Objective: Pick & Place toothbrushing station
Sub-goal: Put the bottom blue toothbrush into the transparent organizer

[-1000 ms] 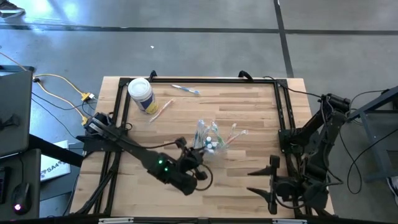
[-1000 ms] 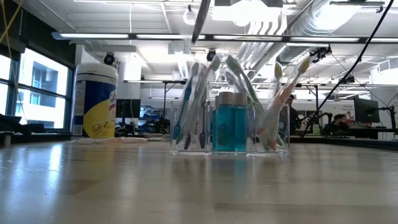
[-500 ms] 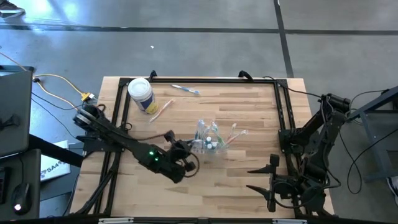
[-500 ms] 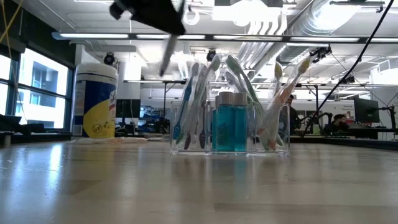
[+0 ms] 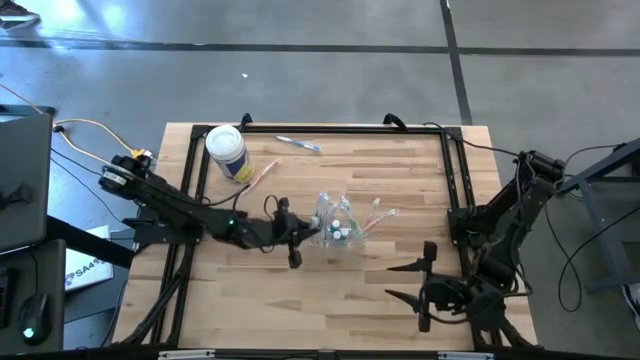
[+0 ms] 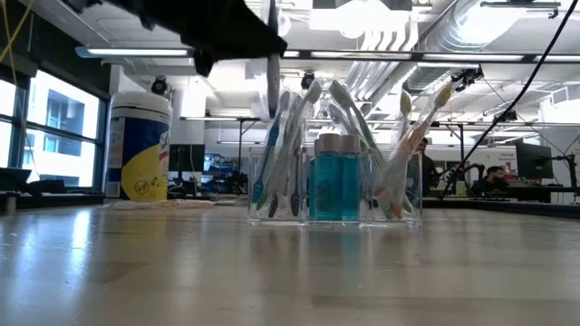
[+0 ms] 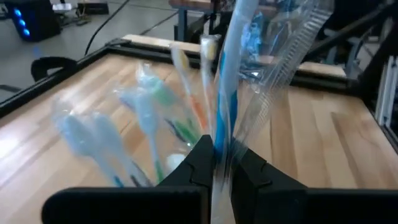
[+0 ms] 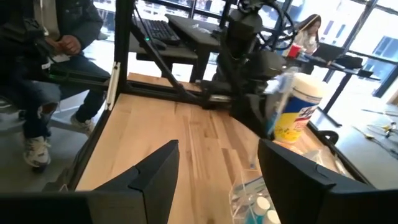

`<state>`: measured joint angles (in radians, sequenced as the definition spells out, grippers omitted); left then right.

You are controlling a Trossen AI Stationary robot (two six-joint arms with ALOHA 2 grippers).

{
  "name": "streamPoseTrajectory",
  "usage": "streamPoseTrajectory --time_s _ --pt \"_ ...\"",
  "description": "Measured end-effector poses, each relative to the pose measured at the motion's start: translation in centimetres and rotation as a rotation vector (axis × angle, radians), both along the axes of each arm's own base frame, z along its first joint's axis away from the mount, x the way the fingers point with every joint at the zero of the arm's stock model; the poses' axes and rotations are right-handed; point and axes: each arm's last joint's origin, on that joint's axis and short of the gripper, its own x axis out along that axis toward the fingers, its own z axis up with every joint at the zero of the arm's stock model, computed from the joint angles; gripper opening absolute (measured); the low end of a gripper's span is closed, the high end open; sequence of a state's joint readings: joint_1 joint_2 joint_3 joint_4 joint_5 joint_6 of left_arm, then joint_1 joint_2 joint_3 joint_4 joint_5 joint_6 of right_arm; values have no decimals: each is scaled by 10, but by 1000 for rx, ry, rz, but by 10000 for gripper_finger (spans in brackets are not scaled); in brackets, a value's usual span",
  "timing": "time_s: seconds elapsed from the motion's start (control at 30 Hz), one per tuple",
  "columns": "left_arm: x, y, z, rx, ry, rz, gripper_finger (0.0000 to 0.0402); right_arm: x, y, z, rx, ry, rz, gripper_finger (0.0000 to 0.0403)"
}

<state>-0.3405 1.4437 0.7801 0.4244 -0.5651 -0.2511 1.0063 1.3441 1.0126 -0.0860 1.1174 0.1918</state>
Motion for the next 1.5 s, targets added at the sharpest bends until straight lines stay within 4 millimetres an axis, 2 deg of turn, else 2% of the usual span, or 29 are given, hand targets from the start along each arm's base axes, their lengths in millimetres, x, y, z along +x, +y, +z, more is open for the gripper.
streamPoseTrajectory --time_s 0.13,0.27,0.4,0.53,0.8,1.03,1.3,1.5 --pt "4 13 -6 -24 -18 19 17 6 -5 -1 10 9 -22 212" --pt "4 16 -7 -22 -5 33 17 11 -10 -2 11 19 -34 212" --pt "5 16 -11 -45 5 44 17 16 -12 -3 17 32 -24 212" --pt "12 15 -28 -52 42 75 17 17 -14 -3 18 41 -16 212" --pt "21 13 -45 -102 33 122 17 18 -14 -3 33 42 -19 212" --pt "26 12 -64 -211 52 156 17 18 -14 -5 38 57 2 212" --pt "28 11 -72 -310 63 154 18 18 -14 -5 37 57 2 212" --pt "27 11 -74 -390 62 186 64 18 -14 -5 37 57 3 212"
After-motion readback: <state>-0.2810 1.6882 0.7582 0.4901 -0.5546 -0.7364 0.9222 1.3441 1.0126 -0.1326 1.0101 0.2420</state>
